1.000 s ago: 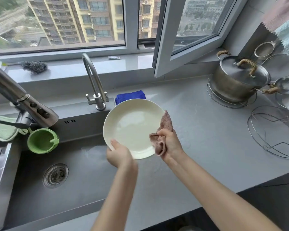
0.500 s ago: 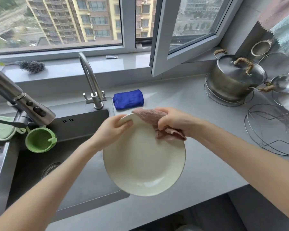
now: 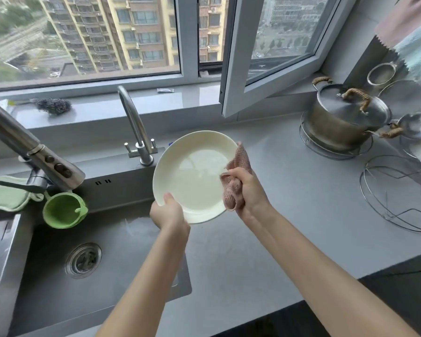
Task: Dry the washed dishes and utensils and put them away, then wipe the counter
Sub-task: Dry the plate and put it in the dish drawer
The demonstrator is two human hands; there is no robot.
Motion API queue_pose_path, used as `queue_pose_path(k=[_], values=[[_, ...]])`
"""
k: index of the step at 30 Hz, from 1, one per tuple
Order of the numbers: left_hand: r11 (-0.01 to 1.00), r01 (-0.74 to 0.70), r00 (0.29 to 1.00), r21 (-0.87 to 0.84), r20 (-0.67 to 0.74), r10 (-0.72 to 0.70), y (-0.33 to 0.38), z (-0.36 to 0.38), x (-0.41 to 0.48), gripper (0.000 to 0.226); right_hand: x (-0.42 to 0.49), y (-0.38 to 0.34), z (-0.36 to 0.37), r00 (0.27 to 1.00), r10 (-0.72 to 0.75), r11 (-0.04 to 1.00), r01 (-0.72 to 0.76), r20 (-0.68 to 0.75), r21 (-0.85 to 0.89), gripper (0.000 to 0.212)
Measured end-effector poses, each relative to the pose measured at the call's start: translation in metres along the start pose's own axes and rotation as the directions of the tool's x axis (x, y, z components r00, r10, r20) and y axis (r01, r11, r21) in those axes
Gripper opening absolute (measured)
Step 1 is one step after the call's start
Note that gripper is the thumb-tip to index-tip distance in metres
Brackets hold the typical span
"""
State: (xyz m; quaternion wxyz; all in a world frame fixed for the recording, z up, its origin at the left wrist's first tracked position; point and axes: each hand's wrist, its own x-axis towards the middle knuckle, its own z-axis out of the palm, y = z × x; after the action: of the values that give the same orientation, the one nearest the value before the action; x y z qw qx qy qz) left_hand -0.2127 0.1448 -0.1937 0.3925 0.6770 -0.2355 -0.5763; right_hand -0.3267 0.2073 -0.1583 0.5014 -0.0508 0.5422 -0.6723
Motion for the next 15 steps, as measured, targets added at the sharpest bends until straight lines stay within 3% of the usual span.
queue_pose_path(k=[1,3,5,7,11,13,15], values=[[0.994,0.104,0.995,-0.038,0.004,-0.104,-0.004,0.005,-0.002,0.03,-0.005,0.008,0.003,0.997,-0.063,0.998,0.064,-0.053,0.009,0.03],[0.922,0.351,0.932,-0.164,0.155,-0.328,-0.007,0.009,0.0,0.035,-0.023,0.012,0.007,0.983,-0.181,0.983,0.181,-0.039,-0.005,0.027],[0.857,0.498,0.849,-0.136,0.278,-0.449,-0.006,0.003,0.003,0.039,-0.034,0.008,-0.002,0.939,-0.336,0.94,0.33,-0.077,-0.089,0.022],[0.827,0.559,0.795,-0.062,0.324,-0.513,-0.004,-0.007,0.004,0.035,-0.038,0.0,-0.02,0.872,-0.476,0.87,0.448,-0.113,-0.208,0.02],[0.766,0.641,0.685,0.045,0.417,-0.597,-0.005,-0.009,-0.006,0.016,-0.042,0.013,-0.02,0.83,-0.548,0.739,0.539,0.105,-0.404,0.053],[0.758,0.651,0.658,0.043,0.466,-0.592,-0.004,-0.006,-0.013,0.015,-0.039,0.016,-0.002,0.783,-0.609,0.691,0.603,0.128,-0.398,0.053],[0.764,0.645,0.655,0.033,0.491,-0.574,0.001,-0.004,-0.015,0.016,-0.025,0.0,0.01,0.758,-0.651,0.713,0.627,0.037,-0.315,0.037]])
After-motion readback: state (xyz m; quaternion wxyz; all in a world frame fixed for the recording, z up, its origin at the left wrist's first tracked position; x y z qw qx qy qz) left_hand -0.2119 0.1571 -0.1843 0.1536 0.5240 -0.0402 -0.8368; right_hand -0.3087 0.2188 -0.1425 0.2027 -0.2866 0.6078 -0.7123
